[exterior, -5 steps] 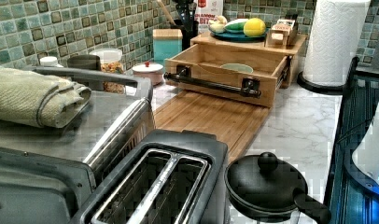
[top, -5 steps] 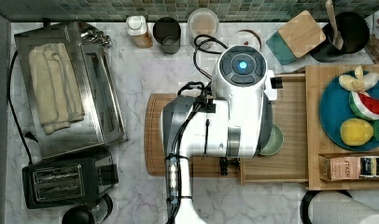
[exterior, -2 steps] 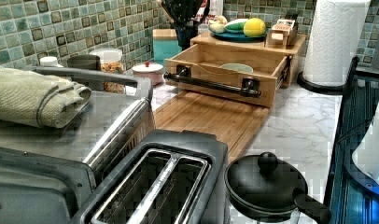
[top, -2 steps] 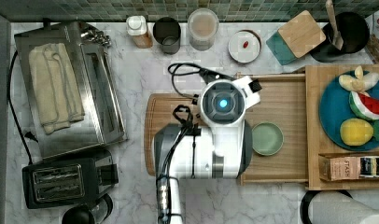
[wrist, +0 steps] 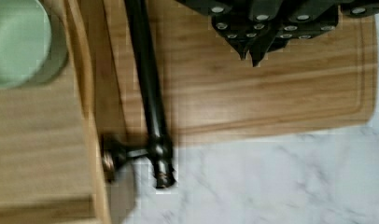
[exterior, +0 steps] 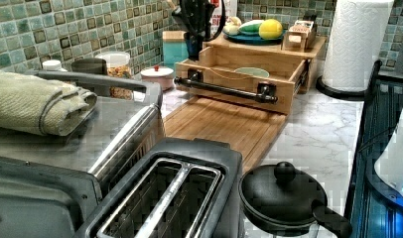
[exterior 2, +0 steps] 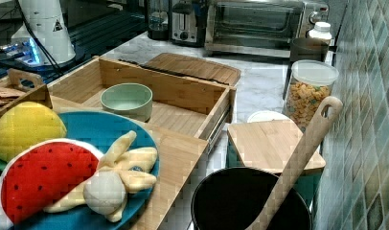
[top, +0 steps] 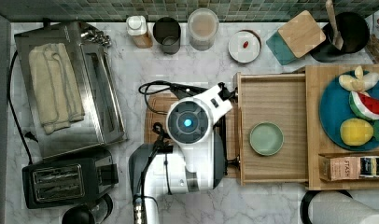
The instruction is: Close the drawer.
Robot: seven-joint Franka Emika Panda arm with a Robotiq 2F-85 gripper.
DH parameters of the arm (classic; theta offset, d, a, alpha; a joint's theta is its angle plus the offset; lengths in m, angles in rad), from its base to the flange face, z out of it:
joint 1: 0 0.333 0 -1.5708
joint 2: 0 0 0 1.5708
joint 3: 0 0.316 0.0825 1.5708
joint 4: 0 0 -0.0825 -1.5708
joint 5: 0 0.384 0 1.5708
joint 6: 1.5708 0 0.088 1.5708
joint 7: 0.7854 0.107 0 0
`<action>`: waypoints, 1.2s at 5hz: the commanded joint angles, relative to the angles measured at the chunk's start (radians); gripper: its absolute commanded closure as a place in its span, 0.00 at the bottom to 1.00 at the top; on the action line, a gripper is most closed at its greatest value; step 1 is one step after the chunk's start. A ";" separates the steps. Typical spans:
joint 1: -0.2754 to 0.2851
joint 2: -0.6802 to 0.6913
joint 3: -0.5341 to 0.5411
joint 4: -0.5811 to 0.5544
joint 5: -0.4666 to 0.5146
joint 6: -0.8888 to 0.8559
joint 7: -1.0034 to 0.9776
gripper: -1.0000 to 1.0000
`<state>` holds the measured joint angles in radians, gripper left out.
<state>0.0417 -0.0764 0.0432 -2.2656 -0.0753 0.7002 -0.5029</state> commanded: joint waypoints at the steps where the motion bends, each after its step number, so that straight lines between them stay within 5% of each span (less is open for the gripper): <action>1: 0.014 0.063 0.069 0.003 -0.209 0.003 0.100 1.00; 2: 0.012 0.074 0.092 -0.048 -0.334 0.076 0.200 1.00; 6: -0.014 0.170 0.073 -0.056 -0.266 0.159 0.073 1.00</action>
<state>0.0392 0.1326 0.1272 -2.3066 -0.3315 0.8428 -0.4065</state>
